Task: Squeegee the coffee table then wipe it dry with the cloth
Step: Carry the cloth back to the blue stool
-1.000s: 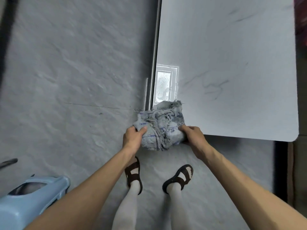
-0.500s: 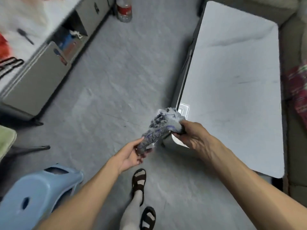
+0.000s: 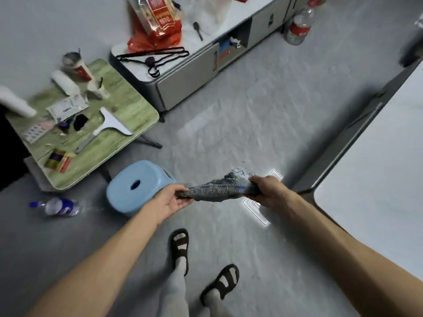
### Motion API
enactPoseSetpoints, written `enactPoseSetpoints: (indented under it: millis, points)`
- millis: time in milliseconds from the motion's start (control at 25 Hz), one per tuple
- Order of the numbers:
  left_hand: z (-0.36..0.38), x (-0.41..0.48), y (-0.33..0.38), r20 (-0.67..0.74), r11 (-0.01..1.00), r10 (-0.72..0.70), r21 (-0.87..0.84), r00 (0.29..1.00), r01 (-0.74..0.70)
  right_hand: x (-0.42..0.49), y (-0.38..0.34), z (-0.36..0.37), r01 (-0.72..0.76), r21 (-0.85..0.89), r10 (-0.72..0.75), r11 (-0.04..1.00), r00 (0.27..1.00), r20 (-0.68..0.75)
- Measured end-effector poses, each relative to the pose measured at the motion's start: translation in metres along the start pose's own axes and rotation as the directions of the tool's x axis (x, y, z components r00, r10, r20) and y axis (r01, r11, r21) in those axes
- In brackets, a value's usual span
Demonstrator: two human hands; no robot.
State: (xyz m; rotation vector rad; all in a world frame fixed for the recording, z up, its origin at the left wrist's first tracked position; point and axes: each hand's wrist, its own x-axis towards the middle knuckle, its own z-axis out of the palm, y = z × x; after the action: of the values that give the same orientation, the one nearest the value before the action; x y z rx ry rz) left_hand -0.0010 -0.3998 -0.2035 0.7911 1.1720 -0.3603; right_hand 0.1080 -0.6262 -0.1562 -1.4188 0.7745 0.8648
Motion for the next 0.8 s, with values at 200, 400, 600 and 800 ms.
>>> enactPoseSetpoints:
  millis: [200,400,600,800]
  points:
    - [-0.16,0.029,0.013,-0.174,0.99,-0.052,-0.141,0.983,0.027,0.039,0.075,0.139,-0.047,-0.235,0.079,0.971,0.988,0.13]
    - [-0.288,0.11,0.041,-0.232,0.981,-0.088,-0.191,0.969,0.044,0.118,0.125,0.287,0.053,-0.488,0.054,0.871,0.977,0.204]
    - [-0.38,0.194,0.088,-0.272,0.958,0.047,-0.259,0.961,-0.12,0.208,0.14,0.415,0.244,-0.549,-0.063,0.799,0.943,0.328]
    - [-0.414,0.281,0.066,-0.202,0.974,-0.011,-0.223,0.979,-0.035,0.312,0.185,0.439,0.292,-0.56,-0.103,0.776,0.933,0.345]
